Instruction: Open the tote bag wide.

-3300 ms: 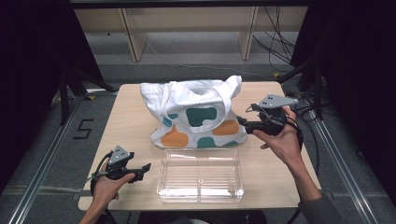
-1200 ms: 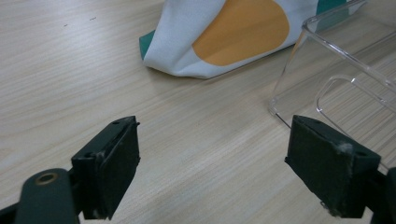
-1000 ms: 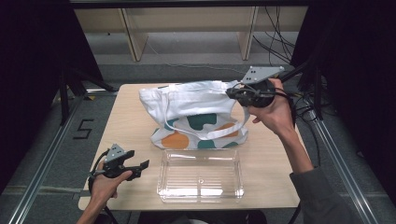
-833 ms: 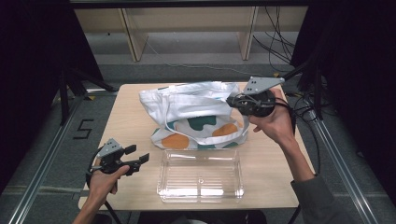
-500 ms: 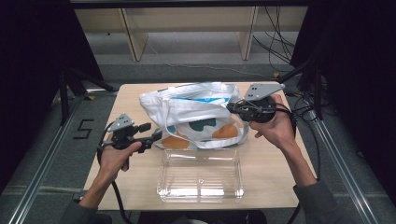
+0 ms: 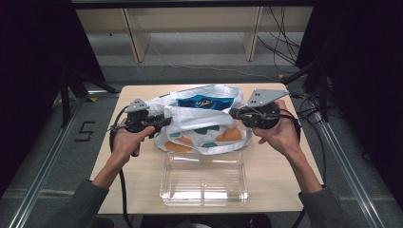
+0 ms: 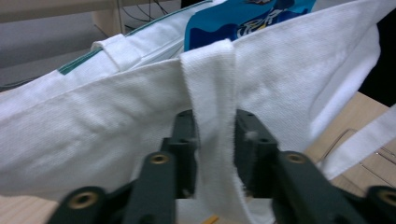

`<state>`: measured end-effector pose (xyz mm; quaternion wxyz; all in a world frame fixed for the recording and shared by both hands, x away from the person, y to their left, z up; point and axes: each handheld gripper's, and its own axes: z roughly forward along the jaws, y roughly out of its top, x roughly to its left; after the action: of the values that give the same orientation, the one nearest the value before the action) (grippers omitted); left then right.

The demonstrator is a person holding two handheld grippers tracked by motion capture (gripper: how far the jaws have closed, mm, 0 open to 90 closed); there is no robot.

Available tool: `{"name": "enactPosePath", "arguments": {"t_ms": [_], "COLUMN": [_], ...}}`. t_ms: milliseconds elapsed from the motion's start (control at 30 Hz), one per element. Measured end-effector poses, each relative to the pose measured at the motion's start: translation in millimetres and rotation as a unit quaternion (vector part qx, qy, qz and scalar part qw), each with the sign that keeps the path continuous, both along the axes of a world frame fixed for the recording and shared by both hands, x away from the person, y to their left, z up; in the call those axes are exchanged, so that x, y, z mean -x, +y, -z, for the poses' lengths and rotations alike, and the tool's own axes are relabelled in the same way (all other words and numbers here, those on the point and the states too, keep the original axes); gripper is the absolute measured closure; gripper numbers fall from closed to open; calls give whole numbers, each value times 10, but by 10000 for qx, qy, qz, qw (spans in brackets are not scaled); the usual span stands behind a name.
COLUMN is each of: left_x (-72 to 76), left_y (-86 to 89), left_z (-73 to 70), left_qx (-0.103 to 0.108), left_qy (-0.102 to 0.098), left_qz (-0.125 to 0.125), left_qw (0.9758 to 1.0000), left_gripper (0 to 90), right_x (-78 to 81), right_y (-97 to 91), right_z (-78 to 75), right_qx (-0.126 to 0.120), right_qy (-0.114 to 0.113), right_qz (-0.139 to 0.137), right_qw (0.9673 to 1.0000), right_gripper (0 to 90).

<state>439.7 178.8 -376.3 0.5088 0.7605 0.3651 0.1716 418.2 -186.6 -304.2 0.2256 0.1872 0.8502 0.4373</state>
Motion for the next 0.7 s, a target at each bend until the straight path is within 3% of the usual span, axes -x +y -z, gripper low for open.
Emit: {"name": "enactPosePath", "arguments": {"t_ms": [100,133,333,400,500,700], "left_x": [58,73,-3,-55,-139,-238], "left_y": [-27,-33,-86,-102,-128,-187], "left_z": [-4,-2,98,126,127,128], "left_qx": [-173,-282,-413,-392,-300,-385], "left_qy": [-133,-170,-194,-157,-135,-348], "left_qz": [116,130,184,173,105,50], "left_qw": [9997,9994,9988,9990,9994,9986], "left_gripper": [838,845,852,852,853,854], "right_x": [-10,-12,-96,-134,-232,-417], "right_y": [-18,-26,-82,-86,-108,-146], "right_z": [28,38,189,245,279,276], "right_qx": [34,41,130,84,78,19], "right_qy": [-15,-25,22,155,152,57], "right_qz": [-9,4,148,245,350,482], "right_qw": [10000,10000,9998,9995,9992,9988], "right_gripper": [877,877,877,877,877,877]}}
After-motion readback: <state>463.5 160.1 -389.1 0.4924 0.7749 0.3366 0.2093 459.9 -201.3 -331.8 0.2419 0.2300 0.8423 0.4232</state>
